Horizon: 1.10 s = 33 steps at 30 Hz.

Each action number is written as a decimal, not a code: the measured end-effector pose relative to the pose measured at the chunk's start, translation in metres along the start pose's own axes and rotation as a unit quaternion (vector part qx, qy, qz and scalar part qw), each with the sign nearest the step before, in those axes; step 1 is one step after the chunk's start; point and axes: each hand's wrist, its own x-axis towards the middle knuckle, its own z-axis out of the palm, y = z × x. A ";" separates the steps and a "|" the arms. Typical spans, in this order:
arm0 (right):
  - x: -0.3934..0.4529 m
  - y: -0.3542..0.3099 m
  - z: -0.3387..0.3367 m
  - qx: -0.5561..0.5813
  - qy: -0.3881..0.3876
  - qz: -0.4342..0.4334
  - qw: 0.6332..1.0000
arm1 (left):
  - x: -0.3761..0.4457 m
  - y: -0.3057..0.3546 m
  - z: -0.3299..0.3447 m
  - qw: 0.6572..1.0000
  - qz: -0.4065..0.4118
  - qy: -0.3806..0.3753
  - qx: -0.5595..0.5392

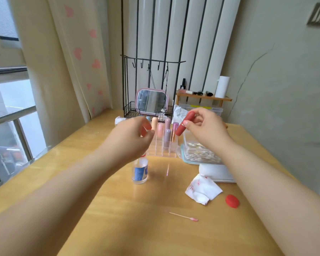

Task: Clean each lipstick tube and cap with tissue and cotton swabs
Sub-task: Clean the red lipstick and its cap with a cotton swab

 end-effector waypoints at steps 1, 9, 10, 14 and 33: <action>0.012 -0.001 0.000 -0.013 0.011 -0.006 1.000 | 0.010 -0.004 0.001 1.000 0.004 -0.005 0.017; 0.090 0.016 0.024 -0.141 0.011 -0.007 0.990 | 0.071 -0.021 0.028 0.991 0.072 -0.062 0.094; 0.096 0.019 0.028 -0.158 -0.001 -0.004 0.987 | 0.077 -0.024 0.032 0.991 0.075 -0.066 0.094; 0.113 0.036 0.039 -0.218 -0.075 0.003 0.973 | 0.094 -0.033 0.050 0.990 0.071 -0.078 0.094; 0.093 0.032 0.050 -0.316 -0.145 -0.187 0.919 | 0.105 -0.041 0.075 0.986 0.048 -0.117 0.105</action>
